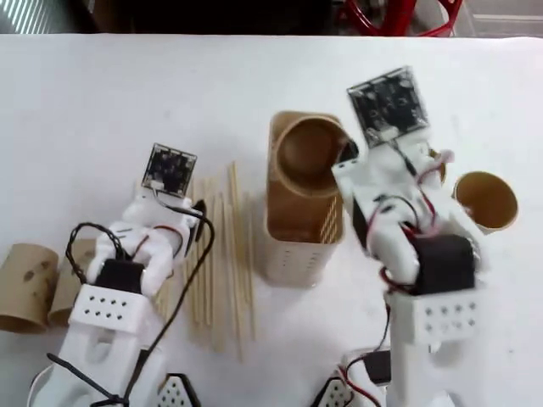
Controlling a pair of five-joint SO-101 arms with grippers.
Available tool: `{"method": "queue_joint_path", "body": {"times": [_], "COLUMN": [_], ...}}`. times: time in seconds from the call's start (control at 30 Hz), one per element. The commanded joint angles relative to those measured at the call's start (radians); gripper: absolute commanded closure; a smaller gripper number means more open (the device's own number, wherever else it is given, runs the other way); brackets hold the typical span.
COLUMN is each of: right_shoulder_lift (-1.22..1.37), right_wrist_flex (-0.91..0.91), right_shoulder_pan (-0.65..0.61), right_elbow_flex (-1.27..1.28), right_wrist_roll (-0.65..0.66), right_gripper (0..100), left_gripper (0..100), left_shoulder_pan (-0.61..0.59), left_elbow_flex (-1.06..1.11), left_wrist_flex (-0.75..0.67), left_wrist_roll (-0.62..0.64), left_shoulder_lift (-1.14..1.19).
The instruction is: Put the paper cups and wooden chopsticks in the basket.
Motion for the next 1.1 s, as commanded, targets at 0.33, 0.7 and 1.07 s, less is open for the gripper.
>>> {"method": "queue_joint_path", "body": {"times": [0.33,0.7,1.07], "right_shoulder_lift": [0.004,-0.278,0.018], "right_wrist_flex": [-0.544,-0.331,-0.176], "right_shoulder_pan": [0.002,0.288,0.727], "right_elbow_flex": [0.219,0.227,0.166], "right_wrist_roll": [0.012,0.023,0.227], "right_gripper": [78.9,78.8,78.6], "left_gripper": [85,85,85], "left_shoulder_pan": [0.018,0.018,0.01], "left_elbow_flex": [-0.006,-0.006,-0.006], "left_wrist_flex": [-0.002,-0.003,-0.002], "left_wrist_roll": [-0.005,-0.005,-0.005], "left_shoulder_lift": [-0.002,0.002,0.002]}}
